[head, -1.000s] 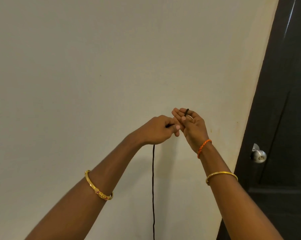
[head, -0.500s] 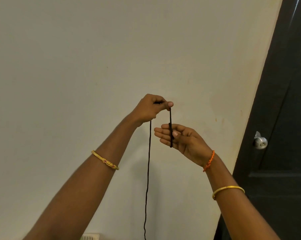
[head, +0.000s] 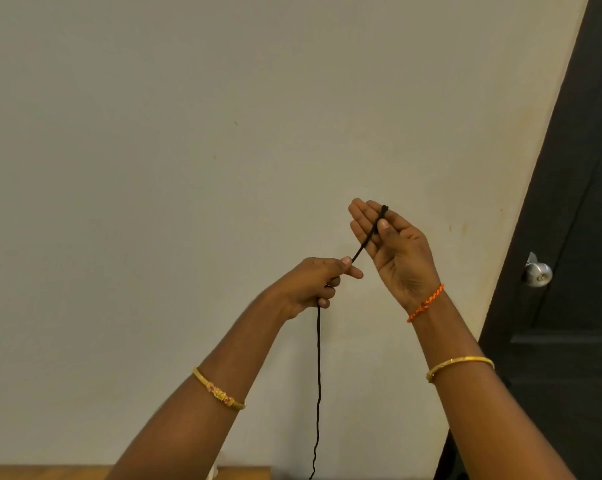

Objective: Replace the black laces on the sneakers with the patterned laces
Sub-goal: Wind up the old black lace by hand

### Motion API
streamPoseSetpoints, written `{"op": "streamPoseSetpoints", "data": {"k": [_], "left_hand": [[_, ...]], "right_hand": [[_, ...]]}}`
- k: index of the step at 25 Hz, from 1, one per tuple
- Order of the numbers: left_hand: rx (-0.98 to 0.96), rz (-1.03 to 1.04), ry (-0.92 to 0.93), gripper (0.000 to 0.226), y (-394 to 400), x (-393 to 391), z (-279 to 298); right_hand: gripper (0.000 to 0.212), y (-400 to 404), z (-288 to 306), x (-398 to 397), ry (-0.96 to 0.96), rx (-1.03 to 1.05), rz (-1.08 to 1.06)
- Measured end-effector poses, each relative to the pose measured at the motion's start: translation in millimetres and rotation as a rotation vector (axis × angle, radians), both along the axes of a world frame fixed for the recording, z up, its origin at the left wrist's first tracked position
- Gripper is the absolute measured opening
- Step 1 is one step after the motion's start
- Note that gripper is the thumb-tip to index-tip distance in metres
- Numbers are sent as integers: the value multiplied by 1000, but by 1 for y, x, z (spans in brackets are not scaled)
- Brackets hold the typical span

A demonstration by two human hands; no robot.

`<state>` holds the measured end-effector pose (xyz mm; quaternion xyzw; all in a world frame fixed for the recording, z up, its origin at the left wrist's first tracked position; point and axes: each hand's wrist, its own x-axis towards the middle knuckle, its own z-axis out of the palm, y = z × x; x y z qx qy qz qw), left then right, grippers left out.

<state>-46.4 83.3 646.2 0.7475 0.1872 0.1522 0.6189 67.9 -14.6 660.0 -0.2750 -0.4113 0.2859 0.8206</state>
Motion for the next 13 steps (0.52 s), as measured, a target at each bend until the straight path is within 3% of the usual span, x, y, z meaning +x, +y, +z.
{"op": "streamPoseSetpoints", "data": {"k": [8,10,13], "left_hand": [[487,-75,63,33,-11,-27,38],[535,-42,32,35,-5,-26,51],[558,27,-44,32,10,-19,66]], "right_hand": [[30,22,-21,1,-324,-280,-335],[29,22,-27,-3,-435,-348,-337],[30,17,-32,-12,-447,-380,-218]]}}
